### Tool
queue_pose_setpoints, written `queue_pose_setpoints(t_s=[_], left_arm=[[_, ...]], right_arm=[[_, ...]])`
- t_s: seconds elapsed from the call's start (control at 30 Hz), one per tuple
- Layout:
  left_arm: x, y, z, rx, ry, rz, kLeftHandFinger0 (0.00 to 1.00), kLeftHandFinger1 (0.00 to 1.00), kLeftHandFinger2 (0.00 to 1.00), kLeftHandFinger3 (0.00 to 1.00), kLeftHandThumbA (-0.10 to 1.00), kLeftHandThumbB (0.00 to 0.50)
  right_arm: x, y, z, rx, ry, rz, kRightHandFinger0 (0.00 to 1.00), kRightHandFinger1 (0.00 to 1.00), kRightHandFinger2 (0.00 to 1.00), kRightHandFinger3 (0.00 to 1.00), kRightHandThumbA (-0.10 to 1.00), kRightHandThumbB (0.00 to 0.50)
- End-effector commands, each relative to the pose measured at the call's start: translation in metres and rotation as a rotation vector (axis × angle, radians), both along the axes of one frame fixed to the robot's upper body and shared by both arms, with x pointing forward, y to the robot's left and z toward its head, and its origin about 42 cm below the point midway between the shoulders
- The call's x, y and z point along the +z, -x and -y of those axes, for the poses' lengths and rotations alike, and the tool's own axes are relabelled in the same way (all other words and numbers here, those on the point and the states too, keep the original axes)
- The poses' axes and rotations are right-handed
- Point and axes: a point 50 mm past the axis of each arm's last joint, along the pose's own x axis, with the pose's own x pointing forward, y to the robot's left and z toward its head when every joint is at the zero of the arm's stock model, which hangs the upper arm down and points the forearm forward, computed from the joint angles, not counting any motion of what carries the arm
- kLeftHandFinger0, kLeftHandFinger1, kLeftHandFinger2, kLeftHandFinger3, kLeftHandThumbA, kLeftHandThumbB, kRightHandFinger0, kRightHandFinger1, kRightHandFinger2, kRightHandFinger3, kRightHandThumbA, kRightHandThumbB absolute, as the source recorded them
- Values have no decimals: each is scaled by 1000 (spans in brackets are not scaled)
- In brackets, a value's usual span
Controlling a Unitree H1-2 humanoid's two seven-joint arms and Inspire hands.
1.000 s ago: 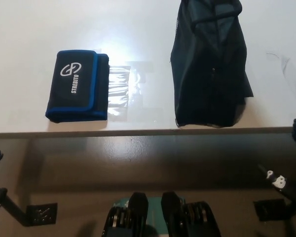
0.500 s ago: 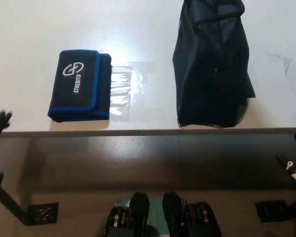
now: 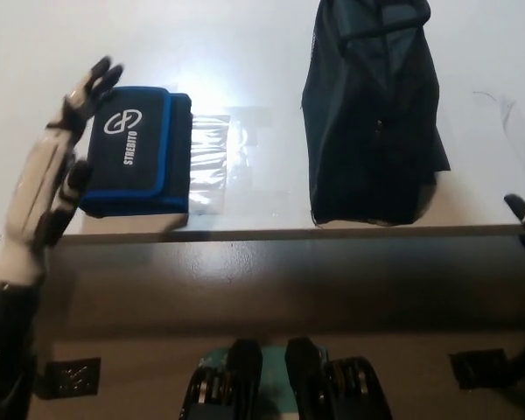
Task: Use both hands to pick up the lunch bag on the right hand side and smoothly move it near the note book on the left hand side
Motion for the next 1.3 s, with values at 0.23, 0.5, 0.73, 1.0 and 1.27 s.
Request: queue_pose_setpoints(t_s=[0.23,0.5,0.73,1.0,1.27], left_arm=[[29,-71,47,-41,-28,-135,1000,1000,1000,1000,1000,310],[30,-102,77,-97,18,-258,1000,1000,1000,1000,1000,322],[29,-132,104,-104,39,-369,1000,1000,1000,1000,1000,353],[23,-153,135,-135,64,-469,1000,1000,1000,1000,1000,382],[21,-169,166,-127,72,-522,1000,1000,1000,1000,1000,397]], right_arm=[[43,-60,-4,95,-101,12,1000,1000,1000,1000,1000,169],[53,-95,-28,175,-212,-30,1000,1000,1000,1000,1000,214],[58,-131,-53,252,-315,-80,1000,1000,1000,1000,1000,222],[51,-160,-87,301,-403,-145,1000,1000,1000,1000,1000,217],[51,-174,-119,348,-419,-174,1000,1000,1000,1000,1000,219]])
